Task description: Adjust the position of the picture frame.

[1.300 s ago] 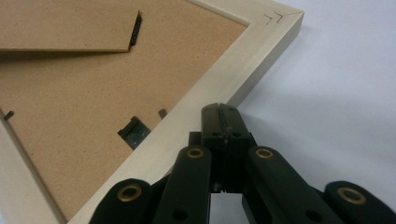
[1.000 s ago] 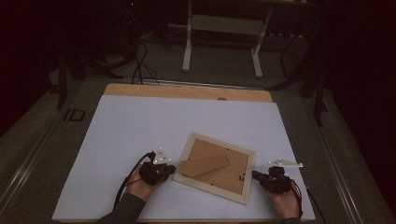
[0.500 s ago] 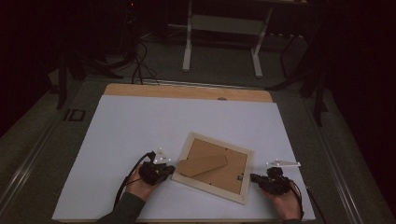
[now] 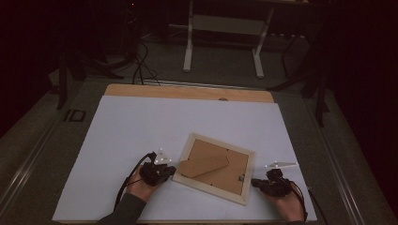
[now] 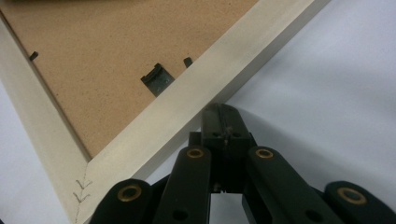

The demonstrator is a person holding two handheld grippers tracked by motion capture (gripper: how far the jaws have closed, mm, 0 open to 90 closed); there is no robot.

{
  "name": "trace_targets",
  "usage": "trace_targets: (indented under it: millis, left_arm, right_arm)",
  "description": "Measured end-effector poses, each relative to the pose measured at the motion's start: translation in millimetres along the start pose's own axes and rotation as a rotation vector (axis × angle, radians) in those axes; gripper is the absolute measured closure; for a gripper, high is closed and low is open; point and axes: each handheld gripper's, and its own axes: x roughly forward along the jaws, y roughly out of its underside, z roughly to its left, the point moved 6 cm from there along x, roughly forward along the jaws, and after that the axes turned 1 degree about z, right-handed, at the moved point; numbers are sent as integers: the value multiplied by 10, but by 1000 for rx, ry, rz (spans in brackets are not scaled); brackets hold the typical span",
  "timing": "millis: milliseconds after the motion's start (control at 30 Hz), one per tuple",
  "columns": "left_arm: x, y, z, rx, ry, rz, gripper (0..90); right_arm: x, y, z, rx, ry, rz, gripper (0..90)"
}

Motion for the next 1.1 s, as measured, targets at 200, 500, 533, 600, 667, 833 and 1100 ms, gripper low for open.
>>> trace_targets:
  millis: [200,500,533,600,667,833,1100]
  left_arm:
    - [-2,2,20,-13,-6,-1,879]
    - [-24,15,81,-20,-24,4,898]
    - [-27,18,81,-20,-22,5,897]
    - [-28,20,85,-21,-18,5,897]
    - [-30,21,88,-23,-16,7,898]
    - [-36,23,103,-20,-36,10,900]
    - [-51,33,147,-38,-41,14,900]
  right_arm:
    - [18,-18,14,-5,10,-4,900]
    - [64,-60,89,-26,15,3,900]
    - [58,-48,112,-48,-2,18,900]
    - [45,-30,142,-61,-16,44,900]
    - [36,-18,161,-77,-27,66,900]
    - [62,-42,178,-73,-9,52,900]
    - [154,-157,156,-62,52,-10,900]
